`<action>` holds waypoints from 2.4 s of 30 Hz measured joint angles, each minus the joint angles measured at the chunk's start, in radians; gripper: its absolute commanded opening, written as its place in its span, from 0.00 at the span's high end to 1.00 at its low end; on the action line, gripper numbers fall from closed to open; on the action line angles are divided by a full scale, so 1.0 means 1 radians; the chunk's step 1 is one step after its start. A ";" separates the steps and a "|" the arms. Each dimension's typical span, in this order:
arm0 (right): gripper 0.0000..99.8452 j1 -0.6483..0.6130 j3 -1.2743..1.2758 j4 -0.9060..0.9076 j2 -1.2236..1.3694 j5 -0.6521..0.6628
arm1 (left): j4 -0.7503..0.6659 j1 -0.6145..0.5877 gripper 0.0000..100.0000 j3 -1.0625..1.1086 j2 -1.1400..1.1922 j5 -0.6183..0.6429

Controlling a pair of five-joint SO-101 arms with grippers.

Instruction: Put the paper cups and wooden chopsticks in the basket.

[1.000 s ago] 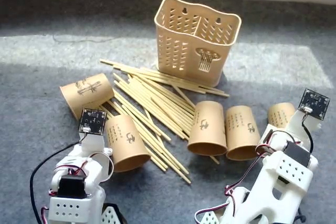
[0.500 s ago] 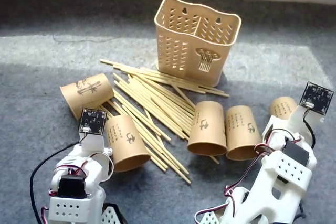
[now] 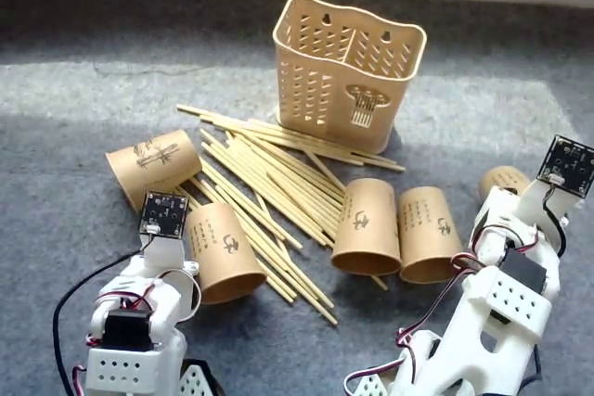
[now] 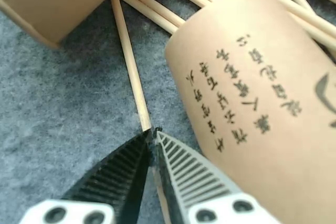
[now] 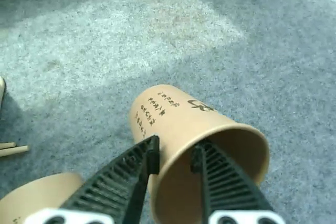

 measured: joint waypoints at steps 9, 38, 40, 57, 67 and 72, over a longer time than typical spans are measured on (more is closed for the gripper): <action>0.98 -0.044 0.000 -0.005 0.000 0.000 | 0.000 0.000 0.99 0.000 0.000 0.000; 0.99 -0.178 -0.282 0.410 0.000 0.132 | 0.000 0.000 0.99 0.000 0.000 0.000; 0.99 -0.210 -0.327 0.442 0.000 0.132 | 0.000 0.000 0.99 0.000 0.000 0.000; 0.99 -0.331 -0.559 0.585 0.000 0.132 | 0.000 0.000 0.99 0.000 0.000 0.000; 0.99 -0.408 -0.632 0.585 0.000 0.132 | 0.000 0.000 0.99 0.000 0.000 0.000; 0.99 -0.434 -0.764 0.585 0.000 0.133 | 0.000 0.000 0.99 0.000 0.000 0.000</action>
